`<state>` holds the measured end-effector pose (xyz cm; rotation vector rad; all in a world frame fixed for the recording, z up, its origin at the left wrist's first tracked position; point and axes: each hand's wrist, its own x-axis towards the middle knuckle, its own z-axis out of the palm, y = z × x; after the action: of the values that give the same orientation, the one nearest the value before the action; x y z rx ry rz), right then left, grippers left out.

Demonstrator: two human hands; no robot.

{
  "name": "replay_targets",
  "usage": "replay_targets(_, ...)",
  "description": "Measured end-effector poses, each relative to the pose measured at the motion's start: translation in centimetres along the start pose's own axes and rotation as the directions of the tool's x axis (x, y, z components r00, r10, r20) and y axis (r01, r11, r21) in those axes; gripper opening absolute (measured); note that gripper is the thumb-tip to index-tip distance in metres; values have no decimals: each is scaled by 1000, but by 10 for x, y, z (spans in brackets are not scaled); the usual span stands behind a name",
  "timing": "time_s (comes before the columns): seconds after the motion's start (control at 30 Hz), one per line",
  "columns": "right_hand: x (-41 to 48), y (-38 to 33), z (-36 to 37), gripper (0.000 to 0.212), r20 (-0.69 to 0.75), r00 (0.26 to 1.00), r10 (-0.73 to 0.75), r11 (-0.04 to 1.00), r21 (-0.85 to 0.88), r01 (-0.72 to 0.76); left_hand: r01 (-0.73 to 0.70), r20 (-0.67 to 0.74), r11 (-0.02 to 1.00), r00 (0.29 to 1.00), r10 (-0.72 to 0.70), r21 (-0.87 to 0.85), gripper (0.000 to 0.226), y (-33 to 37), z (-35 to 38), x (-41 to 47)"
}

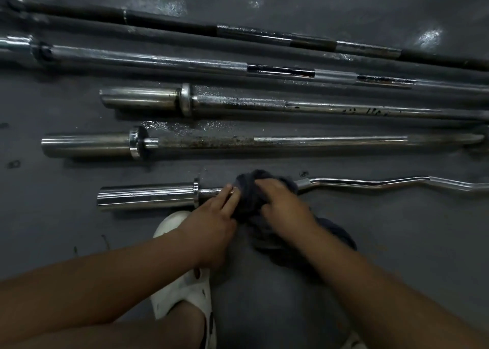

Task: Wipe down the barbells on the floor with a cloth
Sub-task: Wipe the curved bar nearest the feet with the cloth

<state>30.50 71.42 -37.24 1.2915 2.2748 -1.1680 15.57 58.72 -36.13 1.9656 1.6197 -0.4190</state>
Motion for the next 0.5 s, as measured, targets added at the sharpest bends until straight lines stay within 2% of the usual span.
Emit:
replay_targets(0.1,10,40,-33,49,-196,940,278,957,-23,-288,-13,23,999,1000,14,-31,51,-2,-3,-2)
replay_targets(0.13,8,32,-24,47,-201,932,303,945,-61,-321,-14,25,999,1000,15,-44,52,-2,-1,-1)
replay_targets(0.2,-1,-6,7,50,-97,975,201,972,-99,-211,-18,20,999,1000,19,-42,60,-1,3,3)
replay_targets(0.27,-11,-23,24,65,65,997,31,998,-48,-28,-25,22,999,999,26,-24,68,-4,6,5)
replay_targets(0.33,-6,3,9,71,64,997,-32,996,-85,37,-28,30,999,999,29,-29,70,-6,3,4)
replay_targets(0.43,2,36,-18,61,-125,971,204,967,-126,-220,-28,28,998,999,29,-49,61,-7,-4,0)
replay_targets(0.47,-3,27,-13,58,-141,963,229,959,-139,-248,-28,34,998,999,30,-53,60,-5,-4,0)
replay_targets(0.5,-8,10,1,55,-126,973,194,966,-150,-212,-25,35,999,999,26,-43,61,-5,-3,1)
